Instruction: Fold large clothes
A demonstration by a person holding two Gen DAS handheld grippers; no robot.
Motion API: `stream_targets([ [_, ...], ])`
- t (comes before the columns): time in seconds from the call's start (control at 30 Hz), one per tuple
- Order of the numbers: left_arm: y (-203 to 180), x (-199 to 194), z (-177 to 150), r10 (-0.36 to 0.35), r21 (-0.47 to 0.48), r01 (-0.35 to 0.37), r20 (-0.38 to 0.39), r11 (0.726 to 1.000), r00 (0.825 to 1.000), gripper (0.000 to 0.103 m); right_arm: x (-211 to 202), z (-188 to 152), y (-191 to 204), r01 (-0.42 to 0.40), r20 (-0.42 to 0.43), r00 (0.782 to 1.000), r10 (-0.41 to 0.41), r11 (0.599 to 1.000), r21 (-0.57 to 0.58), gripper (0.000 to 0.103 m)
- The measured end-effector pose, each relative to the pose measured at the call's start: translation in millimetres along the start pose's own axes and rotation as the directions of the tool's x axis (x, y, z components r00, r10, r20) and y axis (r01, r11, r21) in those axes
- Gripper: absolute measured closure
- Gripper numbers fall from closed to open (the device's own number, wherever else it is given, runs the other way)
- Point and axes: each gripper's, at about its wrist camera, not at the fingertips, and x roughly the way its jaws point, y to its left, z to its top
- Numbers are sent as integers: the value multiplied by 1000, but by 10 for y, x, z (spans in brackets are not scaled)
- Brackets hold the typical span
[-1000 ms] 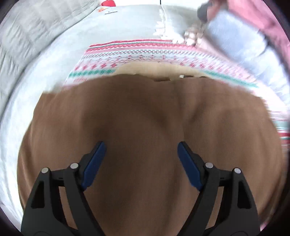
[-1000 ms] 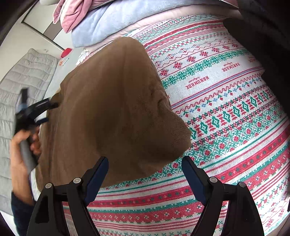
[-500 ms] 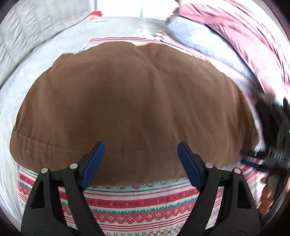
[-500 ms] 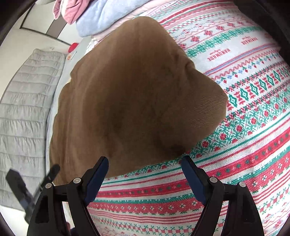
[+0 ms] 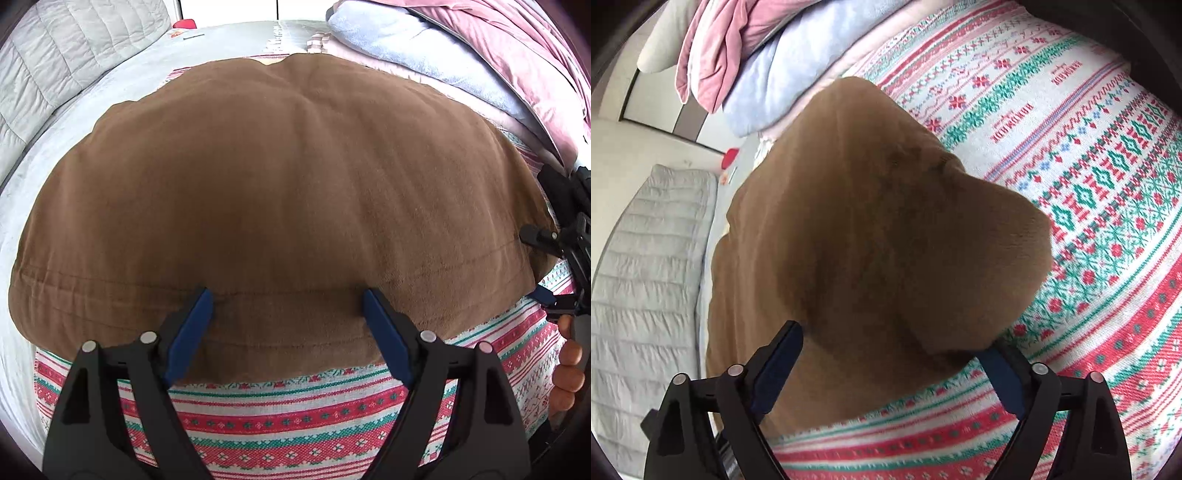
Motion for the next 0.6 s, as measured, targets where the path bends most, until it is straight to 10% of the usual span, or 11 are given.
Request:
stream_targets([
  [0.6, 3, -9, -1, -1, 1, 1, 8, 1000, 1000, 19, 139, 72, 140, 23, 173, 985, -26, 1000, 17, 7],
])
